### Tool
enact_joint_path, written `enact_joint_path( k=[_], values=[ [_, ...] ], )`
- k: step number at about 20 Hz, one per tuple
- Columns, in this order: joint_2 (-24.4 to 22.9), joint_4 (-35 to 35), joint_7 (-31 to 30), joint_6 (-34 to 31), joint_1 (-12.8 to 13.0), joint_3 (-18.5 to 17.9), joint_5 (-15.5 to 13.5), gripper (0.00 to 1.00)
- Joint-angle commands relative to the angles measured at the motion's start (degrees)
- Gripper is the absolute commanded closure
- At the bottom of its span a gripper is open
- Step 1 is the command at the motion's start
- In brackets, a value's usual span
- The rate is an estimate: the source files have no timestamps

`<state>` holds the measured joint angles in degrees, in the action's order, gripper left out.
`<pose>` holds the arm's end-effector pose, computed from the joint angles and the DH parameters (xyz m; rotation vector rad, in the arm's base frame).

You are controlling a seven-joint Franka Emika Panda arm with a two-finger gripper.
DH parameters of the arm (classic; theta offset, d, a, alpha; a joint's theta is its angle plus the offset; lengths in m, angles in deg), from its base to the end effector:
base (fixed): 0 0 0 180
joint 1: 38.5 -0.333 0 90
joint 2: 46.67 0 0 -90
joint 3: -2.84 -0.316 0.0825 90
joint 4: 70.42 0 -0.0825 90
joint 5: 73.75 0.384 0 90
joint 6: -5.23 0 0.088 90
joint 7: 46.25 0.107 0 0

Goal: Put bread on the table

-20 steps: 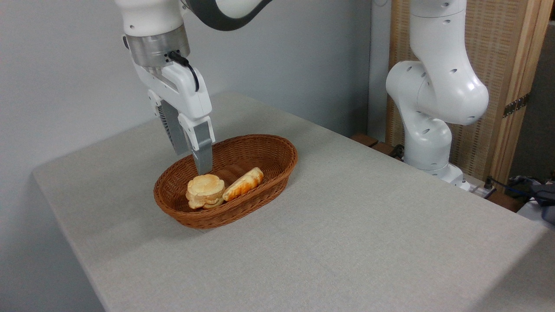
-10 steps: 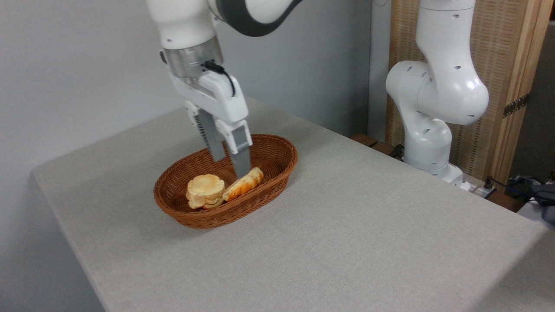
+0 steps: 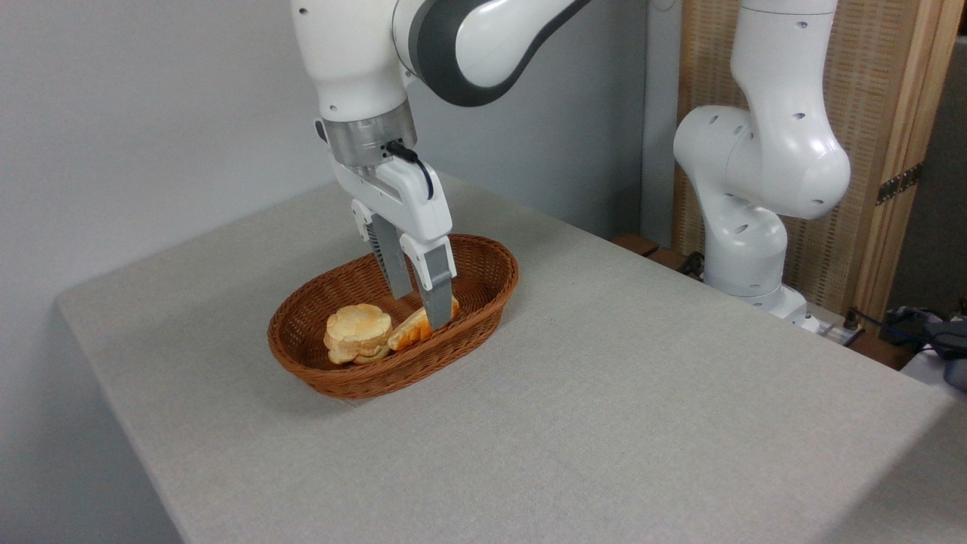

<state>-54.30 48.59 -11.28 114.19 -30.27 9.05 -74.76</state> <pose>0.4941 -0.1303 0.4830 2.8493 -1.2982 -0.0656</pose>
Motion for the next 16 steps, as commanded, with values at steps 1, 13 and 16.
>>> enact_joint_path(
  k=[1, 13, 16],
  values=[
    [-1.7, 1.9, -0.4, 1.3, 1.0, -0.3, 0.9, 0.0],
    [0.3, 2.1, -0.4, 5.5, 1.1, -0.3, 0.9, 0.0],
    [0.0, 2.1, -0.8, 5.4, 1.1, -0.3, 0.9, 0.0]
  ],
)
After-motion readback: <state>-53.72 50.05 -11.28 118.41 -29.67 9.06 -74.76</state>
